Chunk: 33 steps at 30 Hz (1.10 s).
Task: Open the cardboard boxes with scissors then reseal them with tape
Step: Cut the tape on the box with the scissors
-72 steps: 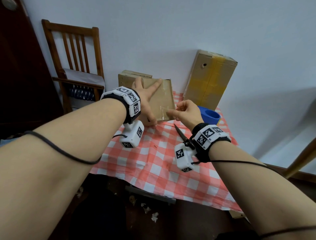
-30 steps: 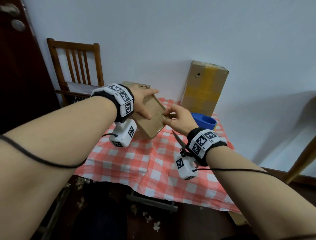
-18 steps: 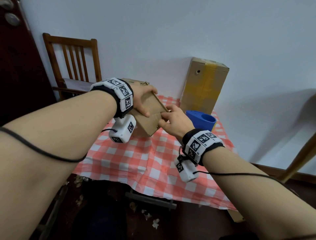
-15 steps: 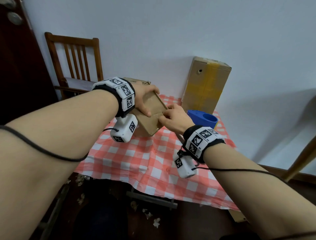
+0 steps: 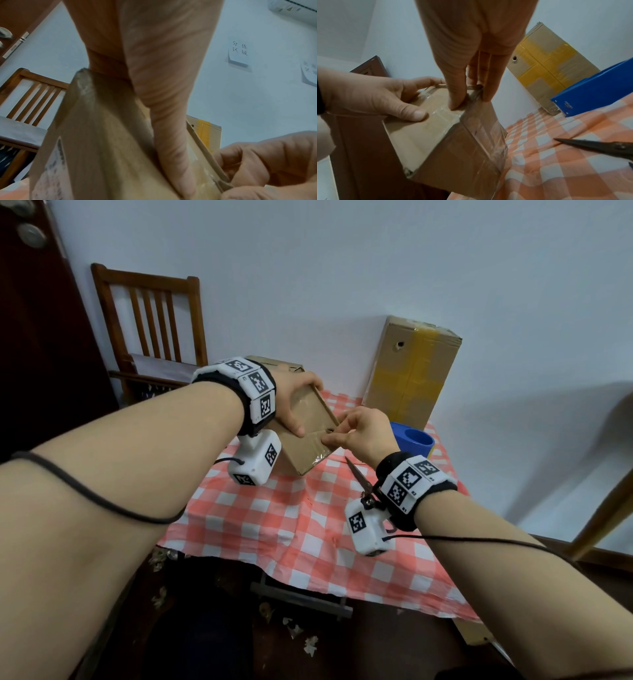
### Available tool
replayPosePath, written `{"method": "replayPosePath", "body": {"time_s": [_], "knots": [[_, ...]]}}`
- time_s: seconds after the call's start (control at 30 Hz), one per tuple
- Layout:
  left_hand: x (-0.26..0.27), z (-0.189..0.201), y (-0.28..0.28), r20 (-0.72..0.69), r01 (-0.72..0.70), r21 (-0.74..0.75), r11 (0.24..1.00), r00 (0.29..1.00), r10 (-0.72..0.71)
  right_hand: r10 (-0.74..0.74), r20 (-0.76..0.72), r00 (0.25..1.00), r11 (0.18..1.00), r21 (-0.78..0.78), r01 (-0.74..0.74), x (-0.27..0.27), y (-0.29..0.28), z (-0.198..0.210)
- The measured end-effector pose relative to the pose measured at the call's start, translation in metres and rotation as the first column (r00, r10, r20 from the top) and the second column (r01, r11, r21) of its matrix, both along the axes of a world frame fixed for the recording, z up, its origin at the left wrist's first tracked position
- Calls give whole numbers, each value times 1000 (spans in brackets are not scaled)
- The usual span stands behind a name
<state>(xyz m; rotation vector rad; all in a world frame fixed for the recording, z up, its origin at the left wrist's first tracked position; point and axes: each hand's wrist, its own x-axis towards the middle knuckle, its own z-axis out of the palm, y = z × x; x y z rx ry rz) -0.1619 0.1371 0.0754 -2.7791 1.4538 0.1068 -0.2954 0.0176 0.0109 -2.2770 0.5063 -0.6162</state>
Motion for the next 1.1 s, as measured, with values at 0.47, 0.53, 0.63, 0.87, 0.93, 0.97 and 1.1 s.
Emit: {"method": "replayPosePath", "body": {"time_s": [0.47,0.53,0.63,0.87,0.93,0.97,1.1], "knots": [[-5,-3,-12,57,10,7,1000,998,-10,-125,-192,973,785,580,215,6,7,3],[-5,-2,-12,55,-4,10,1000,998,3,-190,-165,968,747,615,251,8,6,-3],[-4,-2,-9,46,-30,11,999,999,29,-271,-40,962,708,668,227,13,6,-17],[-1,-2,0,49,-57,-36,998,997,59,-232,190,954,946,271,176,8,17,-24],[-2,-2,1,50,-55,-40,998,997,57,-228,188,955,954,239,180,6,21,-25],[-3,-3,1,54,-59,-42,997,997,61,-226,188,956,956,229,181,5,23,-28],[-4,-5,1,50,-90,-56,994,994,93,-113,62,992,987,-109,120,-6,31,-43]]}}
